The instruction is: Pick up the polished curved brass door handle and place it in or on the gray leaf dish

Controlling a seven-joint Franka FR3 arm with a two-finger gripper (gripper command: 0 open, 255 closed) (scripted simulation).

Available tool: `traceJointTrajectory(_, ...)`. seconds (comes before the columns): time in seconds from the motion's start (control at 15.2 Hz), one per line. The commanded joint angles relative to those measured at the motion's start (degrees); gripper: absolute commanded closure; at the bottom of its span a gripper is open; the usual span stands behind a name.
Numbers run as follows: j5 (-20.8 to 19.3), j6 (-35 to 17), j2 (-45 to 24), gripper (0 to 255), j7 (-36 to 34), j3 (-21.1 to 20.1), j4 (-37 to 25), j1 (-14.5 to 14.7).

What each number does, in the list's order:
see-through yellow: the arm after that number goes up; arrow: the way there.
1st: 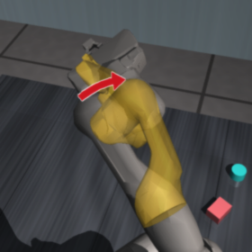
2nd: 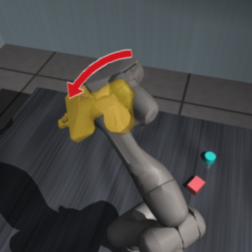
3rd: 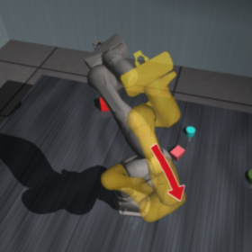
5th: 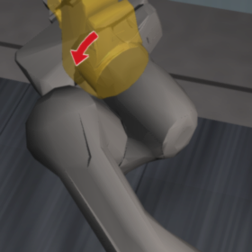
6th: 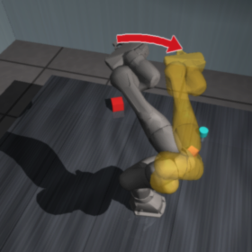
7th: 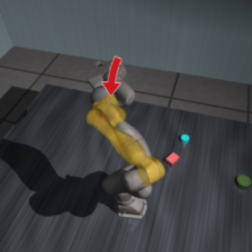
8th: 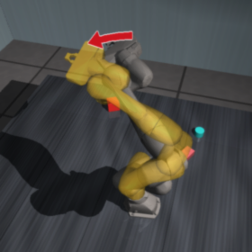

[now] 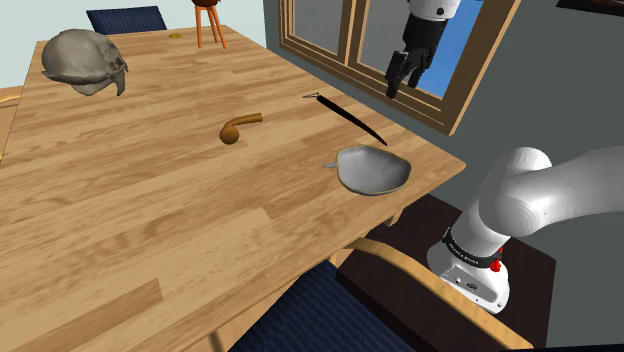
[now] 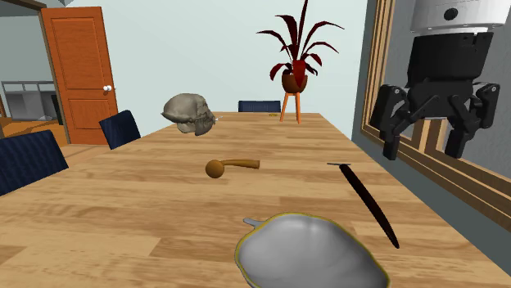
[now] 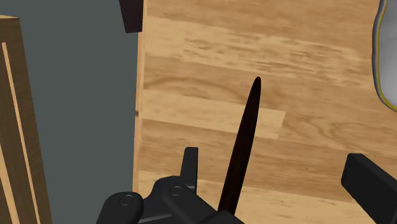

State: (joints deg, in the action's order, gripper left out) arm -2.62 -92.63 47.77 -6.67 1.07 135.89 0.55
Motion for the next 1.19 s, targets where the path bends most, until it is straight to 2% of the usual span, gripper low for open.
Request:
traceJointTrajectory(0.0,0.00,0.00,0.00,0,0.00,0.00,0.00,0.00)
traceJointTrajectory(0.59,4.25,-9.27,-15.02,0,-6.80,-6.55,-6.14,2.80)
traceJointTrajectory(1.12,4.95,-14.86,-30.00,0,-12.67,-11.84,-16.11,4.39)
